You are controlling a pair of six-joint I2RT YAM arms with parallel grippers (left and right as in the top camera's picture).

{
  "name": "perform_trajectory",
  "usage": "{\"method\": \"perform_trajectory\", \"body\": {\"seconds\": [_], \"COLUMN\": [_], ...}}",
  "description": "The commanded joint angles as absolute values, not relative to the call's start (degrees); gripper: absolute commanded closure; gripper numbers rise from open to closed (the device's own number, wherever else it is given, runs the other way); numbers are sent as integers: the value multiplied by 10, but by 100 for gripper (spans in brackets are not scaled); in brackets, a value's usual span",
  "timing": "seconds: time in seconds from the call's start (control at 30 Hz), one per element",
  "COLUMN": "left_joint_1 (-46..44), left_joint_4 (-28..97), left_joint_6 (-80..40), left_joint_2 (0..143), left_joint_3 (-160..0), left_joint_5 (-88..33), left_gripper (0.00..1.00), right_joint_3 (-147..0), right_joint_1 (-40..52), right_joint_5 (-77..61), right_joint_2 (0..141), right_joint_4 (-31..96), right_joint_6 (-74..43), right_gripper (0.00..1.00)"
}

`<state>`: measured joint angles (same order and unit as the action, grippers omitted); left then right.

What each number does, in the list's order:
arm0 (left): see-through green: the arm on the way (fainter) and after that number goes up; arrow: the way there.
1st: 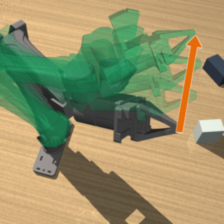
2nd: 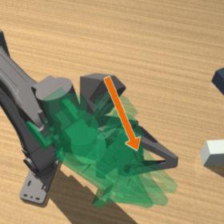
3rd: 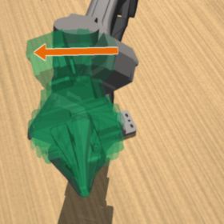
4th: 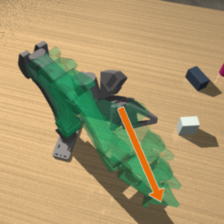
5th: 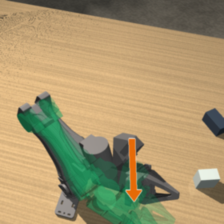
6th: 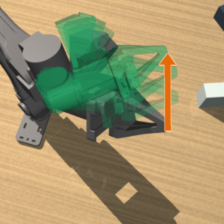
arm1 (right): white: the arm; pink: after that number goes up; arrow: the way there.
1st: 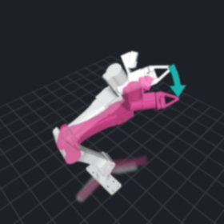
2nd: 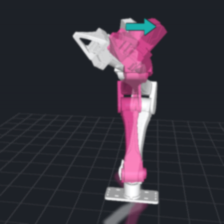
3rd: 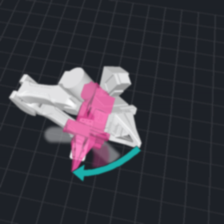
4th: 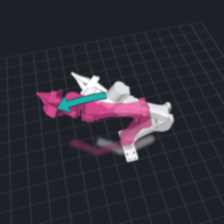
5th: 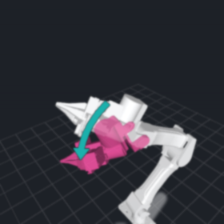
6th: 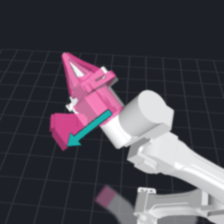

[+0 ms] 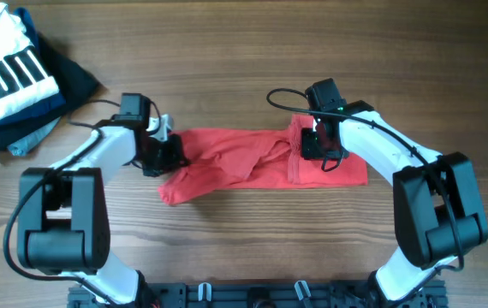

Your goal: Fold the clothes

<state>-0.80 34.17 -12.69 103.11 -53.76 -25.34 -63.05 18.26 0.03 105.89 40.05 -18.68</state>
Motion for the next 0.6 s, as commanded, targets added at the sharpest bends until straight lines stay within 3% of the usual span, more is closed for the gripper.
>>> {"method": "perform_trajectory", "body": {"seconds": [0.0, 0.2, 0.3, 0.57], "left_joint_1": [45, 100, 122, 148], "left_joint_4": [342, 346, 357, 463], "left_joint_6": [-124, -124, -123, -107], "left_joint_2": [1038, 1029, 1027, 1024], "left_joint_3": [-554, -585, -611, -751], "left_joint_5": [-194, -194, -192, -91], "left_gripper": [96, 96, 96, 96], "right_joint_3": [-633, -673, -676, -676], "right_joint_1": [185, 184, 182, 121], "right_joint_5": [-35, -34, -9, 32], "right_joint_2": [1073, 976, 921, 863], "right_joint_4": [430, 464, 466, 500], "right_joint_6": [-176, -165, -165, -166], "right_gripper": [64, 60, 53, 51]}}
